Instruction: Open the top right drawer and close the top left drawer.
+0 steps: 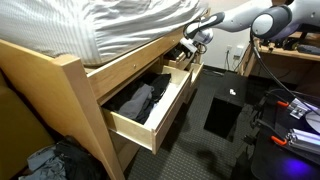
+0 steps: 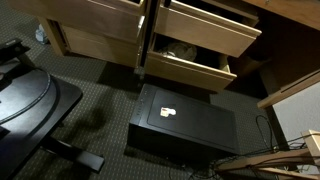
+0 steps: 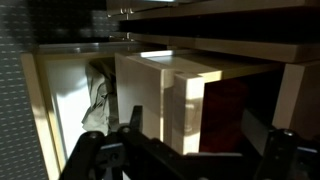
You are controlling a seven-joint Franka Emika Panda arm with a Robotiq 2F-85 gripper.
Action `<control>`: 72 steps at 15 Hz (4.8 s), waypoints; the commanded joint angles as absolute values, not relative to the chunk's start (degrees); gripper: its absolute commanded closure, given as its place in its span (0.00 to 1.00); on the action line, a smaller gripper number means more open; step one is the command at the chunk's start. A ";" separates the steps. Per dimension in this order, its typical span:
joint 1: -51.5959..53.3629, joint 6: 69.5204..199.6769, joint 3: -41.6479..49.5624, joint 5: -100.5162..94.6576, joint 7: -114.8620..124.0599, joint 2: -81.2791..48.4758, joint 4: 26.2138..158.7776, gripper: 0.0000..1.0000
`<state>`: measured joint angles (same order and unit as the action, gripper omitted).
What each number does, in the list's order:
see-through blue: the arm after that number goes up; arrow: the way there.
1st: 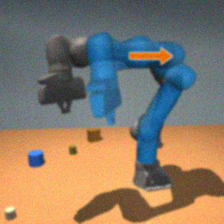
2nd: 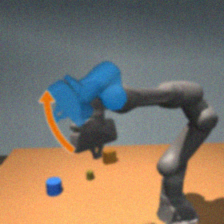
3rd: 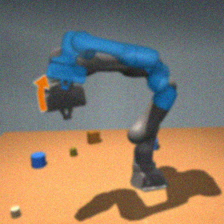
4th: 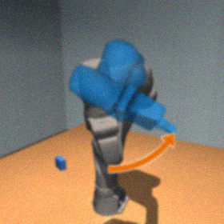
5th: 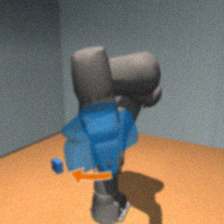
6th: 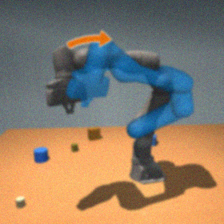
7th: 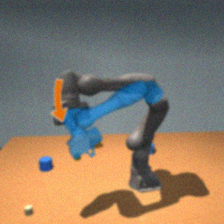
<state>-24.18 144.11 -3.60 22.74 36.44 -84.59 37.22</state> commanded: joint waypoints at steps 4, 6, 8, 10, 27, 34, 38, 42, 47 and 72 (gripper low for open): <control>-23.57 141.72 -2.06 22.25 38.10 -84.59 38.27 0.00; -23.43 137.75 -1.57 21.75 38.54 -84.64 41.87 0.00; -22.99 135.93 -0.62 21.50 39.64 -84.86 42.46 0.00; -22.40 134.13 1.04 20.70 41.93 -84.92 42.17 0.00; -22.37 98.40 11.68 3.65 49.82 -83.83 31.09 0.00; -25.18 96.98 8.09 6.25 47.02 -83.84 25.98 0.00; -23.91 98.68 8.27 4.37 47.04 -83.83 16.69 0.00; -22.38 99.36 4.70 5.35 36.19 -77.81 20.02 0.00; -21.11 99.27 1.31 6.40 22.55 -74.94 20.41 0.00; -6.39 101.62 -0.74 4.33 3.05 -77.27 21.65 0.00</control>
